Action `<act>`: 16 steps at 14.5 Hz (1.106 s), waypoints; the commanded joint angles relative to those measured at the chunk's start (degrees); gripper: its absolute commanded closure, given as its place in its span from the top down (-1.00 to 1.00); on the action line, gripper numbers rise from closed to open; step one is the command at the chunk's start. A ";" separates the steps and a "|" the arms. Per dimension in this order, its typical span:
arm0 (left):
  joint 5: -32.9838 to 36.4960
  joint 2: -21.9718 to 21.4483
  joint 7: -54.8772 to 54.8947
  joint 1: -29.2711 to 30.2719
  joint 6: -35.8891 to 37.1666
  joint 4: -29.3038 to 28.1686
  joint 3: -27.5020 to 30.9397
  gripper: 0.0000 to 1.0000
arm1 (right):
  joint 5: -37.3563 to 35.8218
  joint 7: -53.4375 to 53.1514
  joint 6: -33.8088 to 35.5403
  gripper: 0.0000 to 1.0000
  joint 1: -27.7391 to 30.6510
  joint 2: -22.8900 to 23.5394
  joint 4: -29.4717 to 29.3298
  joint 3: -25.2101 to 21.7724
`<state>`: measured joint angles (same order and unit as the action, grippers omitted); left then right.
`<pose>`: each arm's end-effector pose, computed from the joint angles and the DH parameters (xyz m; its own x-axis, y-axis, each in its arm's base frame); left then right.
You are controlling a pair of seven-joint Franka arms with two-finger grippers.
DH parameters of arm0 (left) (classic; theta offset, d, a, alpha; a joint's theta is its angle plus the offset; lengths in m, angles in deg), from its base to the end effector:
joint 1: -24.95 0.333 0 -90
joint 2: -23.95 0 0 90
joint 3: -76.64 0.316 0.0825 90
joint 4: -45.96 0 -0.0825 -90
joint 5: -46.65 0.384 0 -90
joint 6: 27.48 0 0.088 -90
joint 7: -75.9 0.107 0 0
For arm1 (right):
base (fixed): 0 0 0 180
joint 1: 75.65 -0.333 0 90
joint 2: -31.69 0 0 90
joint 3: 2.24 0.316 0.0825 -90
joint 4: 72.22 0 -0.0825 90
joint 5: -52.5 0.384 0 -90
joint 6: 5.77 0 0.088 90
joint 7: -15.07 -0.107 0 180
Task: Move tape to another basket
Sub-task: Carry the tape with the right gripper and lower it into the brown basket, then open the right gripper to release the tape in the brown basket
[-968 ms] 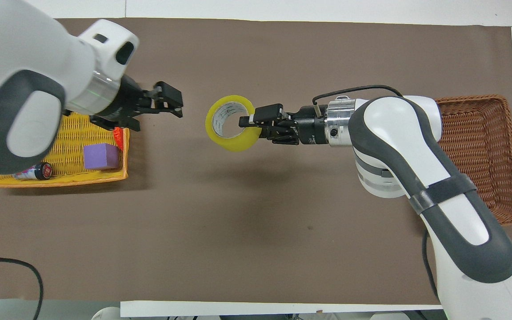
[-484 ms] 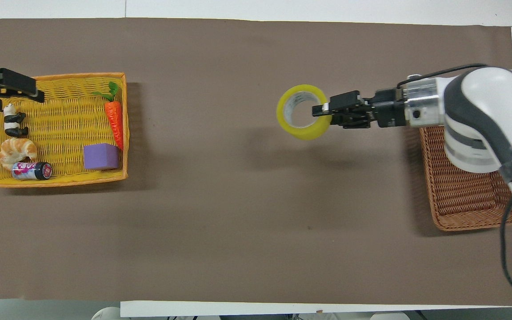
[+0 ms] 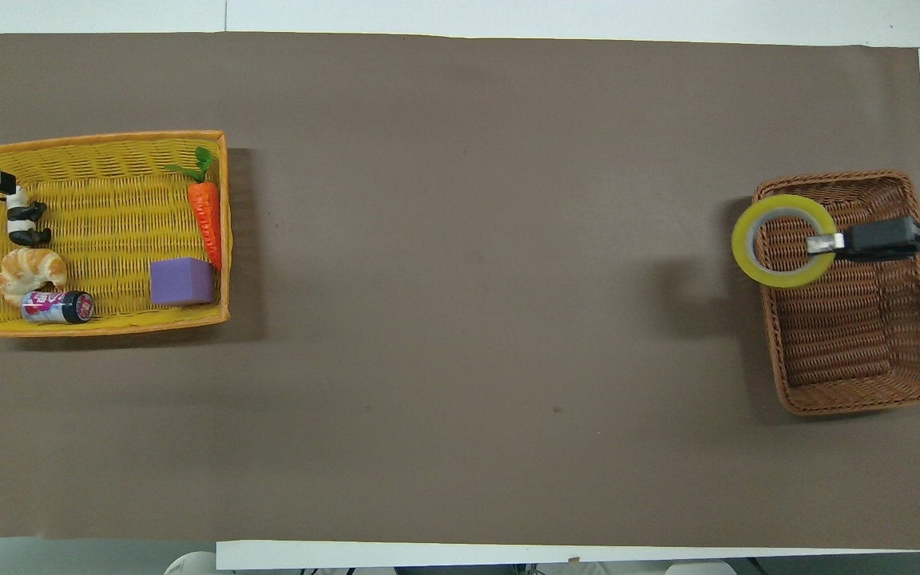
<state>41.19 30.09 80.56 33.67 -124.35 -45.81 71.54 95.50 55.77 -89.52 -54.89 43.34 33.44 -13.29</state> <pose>0.5928 0.0308 0.5594 0.9999 -0.0060 -0.0099 -0.0049 -0.9945 0.1049 0.5131 -0.2190 0.4117 0.9997 0.0107 -0.0218 -0.0104 -0.6237 -0.7816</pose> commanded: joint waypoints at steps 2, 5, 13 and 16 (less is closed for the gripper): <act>7.28 -1.40 -0.08 -5.27 4.56 1.40 -1.13 1.00 | -6.68 10.34 6.58 -1.00 8.40 9.15 -10.11 1.04; 7.49 -0.60 -1.49 -6.87 11.25 7.30 -2.01 1.00 | -7.22 11.68 6.41 -1.00 8.42 10.75 -9.96 1.12; 7.75 -3.42 -5.89 -13.19 14.77 7.39 -0.35 1.00 | -7.31 16.34 2.81 -1.00 7.01 11.46 -4.95 1.39; 5.74 -4.56 -5.80 -13.29 15.13 7.39 0.18 1.00 | -8.27 16.43 0.88 -1.00 6.92 11.37 -4.15 1.39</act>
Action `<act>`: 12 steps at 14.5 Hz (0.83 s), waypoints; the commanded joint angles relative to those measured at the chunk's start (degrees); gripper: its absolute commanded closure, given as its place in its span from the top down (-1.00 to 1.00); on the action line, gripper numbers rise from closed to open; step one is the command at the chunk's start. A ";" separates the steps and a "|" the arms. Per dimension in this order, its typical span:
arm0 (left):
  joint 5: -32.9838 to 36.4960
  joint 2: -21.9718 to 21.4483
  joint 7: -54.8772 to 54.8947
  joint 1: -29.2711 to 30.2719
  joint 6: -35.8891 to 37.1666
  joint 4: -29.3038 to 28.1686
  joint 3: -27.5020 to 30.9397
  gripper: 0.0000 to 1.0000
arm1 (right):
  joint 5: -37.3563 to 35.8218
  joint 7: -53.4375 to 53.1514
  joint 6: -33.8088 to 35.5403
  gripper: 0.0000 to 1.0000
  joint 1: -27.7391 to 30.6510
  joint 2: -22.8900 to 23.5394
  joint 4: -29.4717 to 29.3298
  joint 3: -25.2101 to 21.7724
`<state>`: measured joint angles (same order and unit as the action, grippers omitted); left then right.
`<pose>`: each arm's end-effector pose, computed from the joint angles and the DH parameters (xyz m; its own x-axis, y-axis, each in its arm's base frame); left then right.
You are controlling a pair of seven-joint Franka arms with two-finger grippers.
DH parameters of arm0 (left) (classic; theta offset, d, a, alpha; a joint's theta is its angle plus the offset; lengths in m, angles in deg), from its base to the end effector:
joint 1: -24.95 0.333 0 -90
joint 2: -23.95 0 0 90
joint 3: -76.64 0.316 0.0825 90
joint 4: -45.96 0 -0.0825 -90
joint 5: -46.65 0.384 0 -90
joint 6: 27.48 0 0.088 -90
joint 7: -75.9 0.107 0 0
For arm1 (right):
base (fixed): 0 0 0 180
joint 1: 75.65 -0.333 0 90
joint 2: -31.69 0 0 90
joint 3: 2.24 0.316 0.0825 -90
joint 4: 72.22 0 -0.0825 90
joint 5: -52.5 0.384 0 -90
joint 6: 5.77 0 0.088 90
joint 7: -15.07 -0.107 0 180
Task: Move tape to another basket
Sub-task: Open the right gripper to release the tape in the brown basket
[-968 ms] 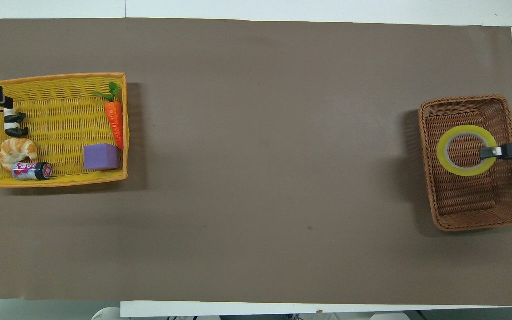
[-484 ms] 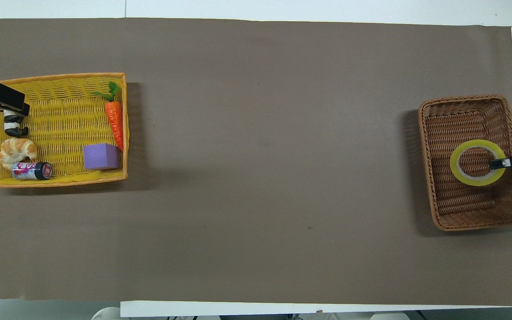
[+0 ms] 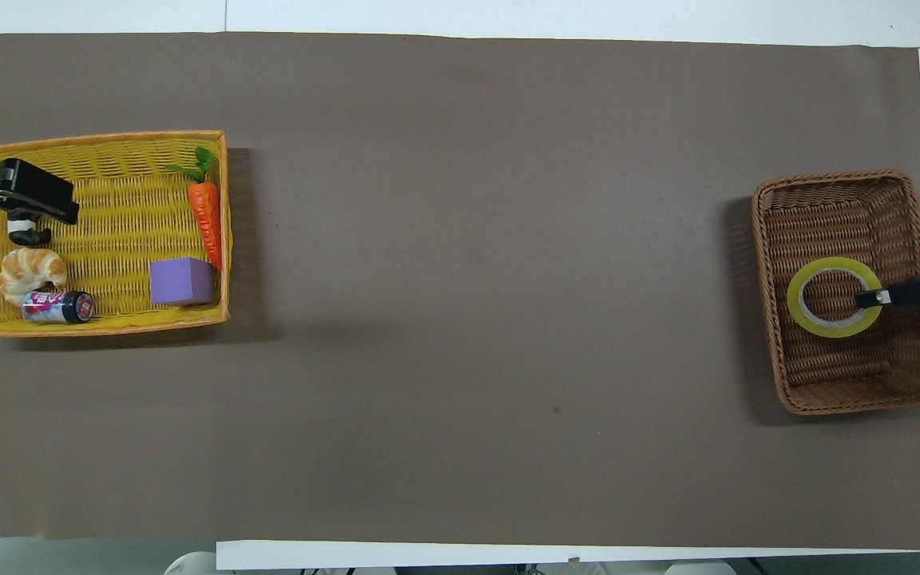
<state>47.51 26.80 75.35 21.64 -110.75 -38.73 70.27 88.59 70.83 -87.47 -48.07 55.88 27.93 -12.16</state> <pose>0.5506 -0.0904 0.6303 0.9849 -0.1567 -0.0741 -0.1579 -0.9874 -0.0102 0.5013 -0.2870 0.3177 0.9872 0.1590 -0.0129 0.0889 -0.6155 -0.7831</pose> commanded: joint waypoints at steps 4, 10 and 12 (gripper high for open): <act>0.02 -2.42 -0.50 -2.59 0.92 -2.58 2.25 1.00 | -1.73 1.54 -3.19 -0.99 -0.24 -1.60 2.51 0.16; 0.02 -2.77 -0.59 0.75 1.18 -4.52 2.77 1.00 | -3.05 2.77 -6.27 1.00 -1.30 -1.51 2.16 0.16; 0.02 -2.77 -0.59 1.02 1.18 -4.52 2.77 1.00 | -3.48 2.77 -7.49 1.00 -1.47 -1.69 1.89 0.16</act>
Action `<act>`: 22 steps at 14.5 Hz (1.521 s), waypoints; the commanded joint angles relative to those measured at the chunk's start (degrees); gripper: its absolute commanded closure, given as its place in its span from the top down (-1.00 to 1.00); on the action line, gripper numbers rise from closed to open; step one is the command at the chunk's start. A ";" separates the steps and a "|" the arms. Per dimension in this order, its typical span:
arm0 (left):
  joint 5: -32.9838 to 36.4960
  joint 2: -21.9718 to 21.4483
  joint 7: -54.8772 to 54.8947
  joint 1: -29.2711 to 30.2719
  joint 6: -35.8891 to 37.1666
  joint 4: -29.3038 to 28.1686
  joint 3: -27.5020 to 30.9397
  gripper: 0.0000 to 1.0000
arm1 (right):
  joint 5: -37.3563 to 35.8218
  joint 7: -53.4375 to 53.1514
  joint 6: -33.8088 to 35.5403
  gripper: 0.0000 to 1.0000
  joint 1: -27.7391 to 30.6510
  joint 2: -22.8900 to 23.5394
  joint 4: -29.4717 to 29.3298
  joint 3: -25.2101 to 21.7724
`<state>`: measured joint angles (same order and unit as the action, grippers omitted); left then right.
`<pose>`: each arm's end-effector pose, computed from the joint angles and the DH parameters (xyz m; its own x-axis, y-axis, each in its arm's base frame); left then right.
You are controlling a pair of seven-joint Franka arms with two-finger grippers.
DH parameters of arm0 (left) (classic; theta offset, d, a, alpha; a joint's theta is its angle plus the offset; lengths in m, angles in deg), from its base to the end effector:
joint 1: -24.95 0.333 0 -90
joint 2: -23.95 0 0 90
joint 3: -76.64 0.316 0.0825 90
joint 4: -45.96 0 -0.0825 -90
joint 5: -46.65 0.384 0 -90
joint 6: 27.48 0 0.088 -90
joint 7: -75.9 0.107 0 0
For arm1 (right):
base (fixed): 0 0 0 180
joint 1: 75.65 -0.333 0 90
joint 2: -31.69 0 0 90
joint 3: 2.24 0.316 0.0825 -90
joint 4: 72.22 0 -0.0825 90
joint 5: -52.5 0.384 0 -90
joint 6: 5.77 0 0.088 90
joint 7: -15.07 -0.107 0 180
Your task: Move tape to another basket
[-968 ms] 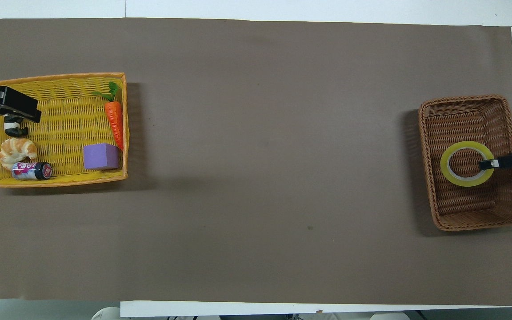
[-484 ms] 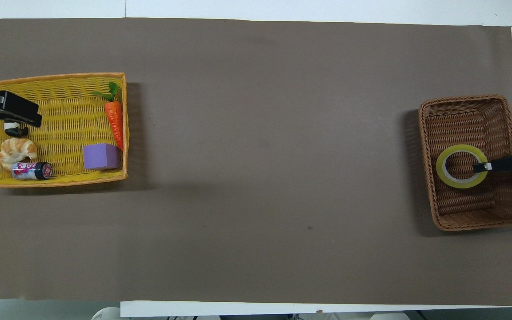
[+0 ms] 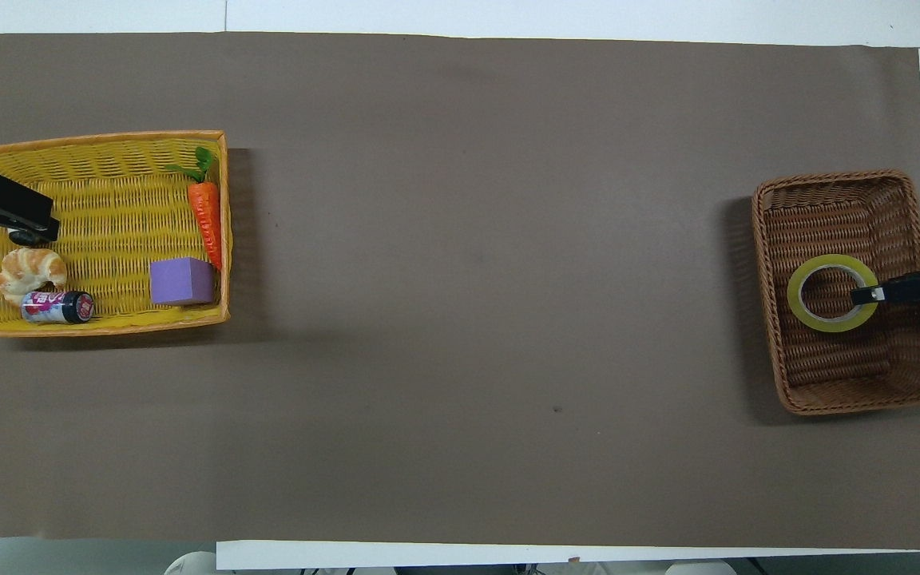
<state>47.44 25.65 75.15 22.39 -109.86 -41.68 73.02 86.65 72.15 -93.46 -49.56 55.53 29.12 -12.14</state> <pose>0.5463 -0.0570 0.6165 0.9884 -0.0922 -0.1209 -0.0945 -0.9954 -0.0135 0.5094 -0.2846 0.3109 0.9846 0.1744 0.0121 0.1294 -0.6808 -0.7210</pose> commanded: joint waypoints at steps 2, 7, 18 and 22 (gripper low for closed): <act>0.09 -1.61 -0.39 0.19 0.20 -1.57 0.02 1.00 | -6.09 1.37 -5.10 1.00 -2.35 -3.17 0.52 0.15; 0.09 -1.61 -0.48 0.27 0.20 -1.57 0.02 1.00 | -22.96 -4.14 -12.85 1.00 -12.01 -13.45 0.00 0.15; 0.09 -1.61 -0.48 0.18 0.20 -1.57 0.02 1.00 | -36.07 -43.98 4.34 1.00 -27.49 -23.32 -11.40 0.67; 0.09 -1.61 -0.48 0.19 0.20 -1.57 0.02 1.00 | -36.70 -49.34 7.10 1.00 -30.14 -24.89 -11.35 -0.47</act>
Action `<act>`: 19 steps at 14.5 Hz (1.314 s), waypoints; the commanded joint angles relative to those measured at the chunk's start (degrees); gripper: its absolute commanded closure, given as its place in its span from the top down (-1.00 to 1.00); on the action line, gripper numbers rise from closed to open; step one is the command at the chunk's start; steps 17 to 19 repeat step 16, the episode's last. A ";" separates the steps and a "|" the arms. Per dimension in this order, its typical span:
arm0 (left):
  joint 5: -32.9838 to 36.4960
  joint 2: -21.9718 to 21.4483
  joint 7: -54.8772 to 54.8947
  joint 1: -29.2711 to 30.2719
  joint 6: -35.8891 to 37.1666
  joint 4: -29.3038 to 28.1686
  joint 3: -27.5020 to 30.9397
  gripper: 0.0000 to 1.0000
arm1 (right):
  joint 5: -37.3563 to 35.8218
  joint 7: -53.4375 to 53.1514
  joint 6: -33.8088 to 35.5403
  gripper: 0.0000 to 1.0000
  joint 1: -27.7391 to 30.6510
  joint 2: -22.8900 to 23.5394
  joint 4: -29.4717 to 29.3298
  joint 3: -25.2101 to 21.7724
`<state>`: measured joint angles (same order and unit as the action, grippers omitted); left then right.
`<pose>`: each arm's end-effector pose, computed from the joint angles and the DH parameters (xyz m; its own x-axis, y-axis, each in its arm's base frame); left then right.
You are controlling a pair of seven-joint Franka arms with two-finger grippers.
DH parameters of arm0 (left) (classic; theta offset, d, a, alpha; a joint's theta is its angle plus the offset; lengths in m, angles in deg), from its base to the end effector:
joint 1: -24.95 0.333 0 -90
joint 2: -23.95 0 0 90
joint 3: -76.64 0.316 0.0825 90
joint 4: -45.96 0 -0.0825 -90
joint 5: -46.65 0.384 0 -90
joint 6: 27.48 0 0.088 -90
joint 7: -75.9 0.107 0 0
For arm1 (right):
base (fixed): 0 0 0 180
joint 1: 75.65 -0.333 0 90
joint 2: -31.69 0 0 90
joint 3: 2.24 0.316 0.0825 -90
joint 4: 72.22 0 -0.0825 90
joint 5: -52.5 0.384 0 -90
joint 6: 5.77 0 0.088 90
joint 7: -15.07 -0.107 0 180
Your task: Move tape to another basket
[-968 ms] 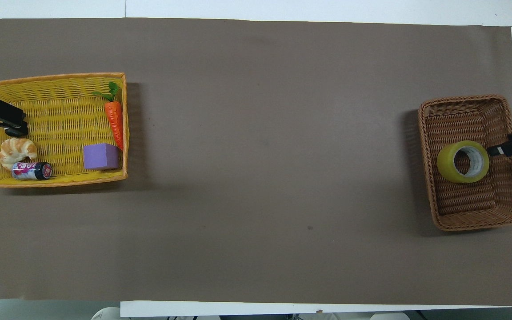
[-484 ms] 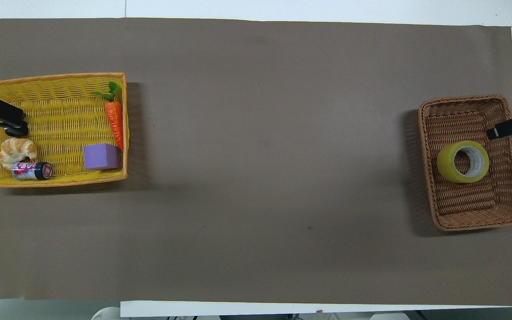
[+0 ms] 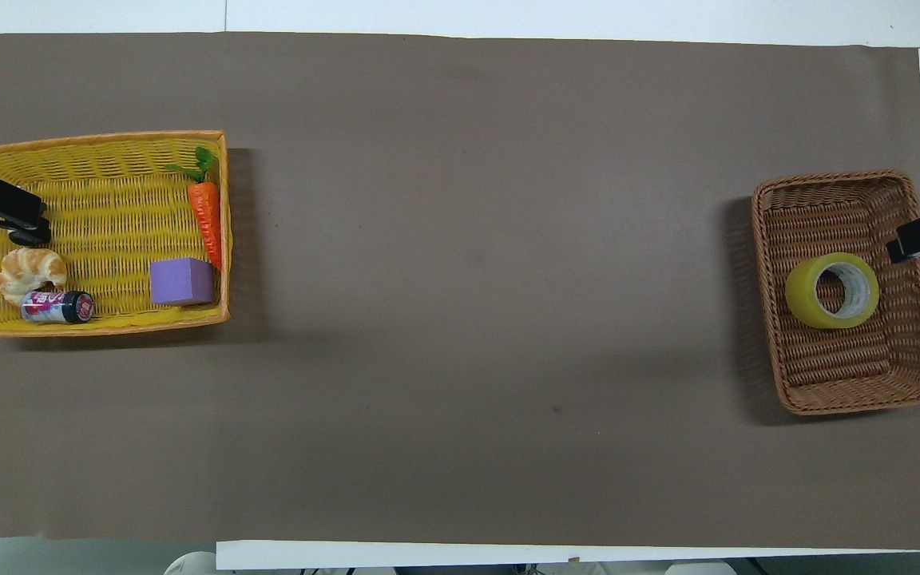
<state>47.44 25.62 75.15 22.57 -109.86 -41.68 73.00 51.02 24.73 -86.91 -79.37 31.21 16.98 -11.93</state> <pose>0.5463 -0.0554 0.6168 0.9887 -0.0895 -0.1204 -0.0917 -0.9957 -0.0135 0.5318 -0.0591 0.6230 0.9890 0.0615 -0.1342 0.0623 -0.9981 0.0019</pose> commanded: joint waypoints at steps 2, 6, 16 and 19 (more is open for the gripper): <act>0.09 -1.58 -0.48 0.01 0.20 -1.57 0.04 1.00 | -1.16 -2.09 0.54 1.00 0.20 -0.57 0.71 -0.68; 0.09 -1.58 -0.48 0.01 0.20 -1.57 0.04 1.00 | -0.63 -4.11 0.10 1.00 2.13 -0.49 0.45 -0.68; 0.09 -1.58 -0.48 0.01 0.20 -1.57 -0.05 1.00 | -0.72 -4.12 0.72 1.00 2.49 -3.30 3.78 -0.41; 0.09 -1.58 -0.48 0.01 0.20 -1.57 -0.05 1.00 | -0.72 -4.12 0.72 1.00 2.49 -3.30 3.78 -0.41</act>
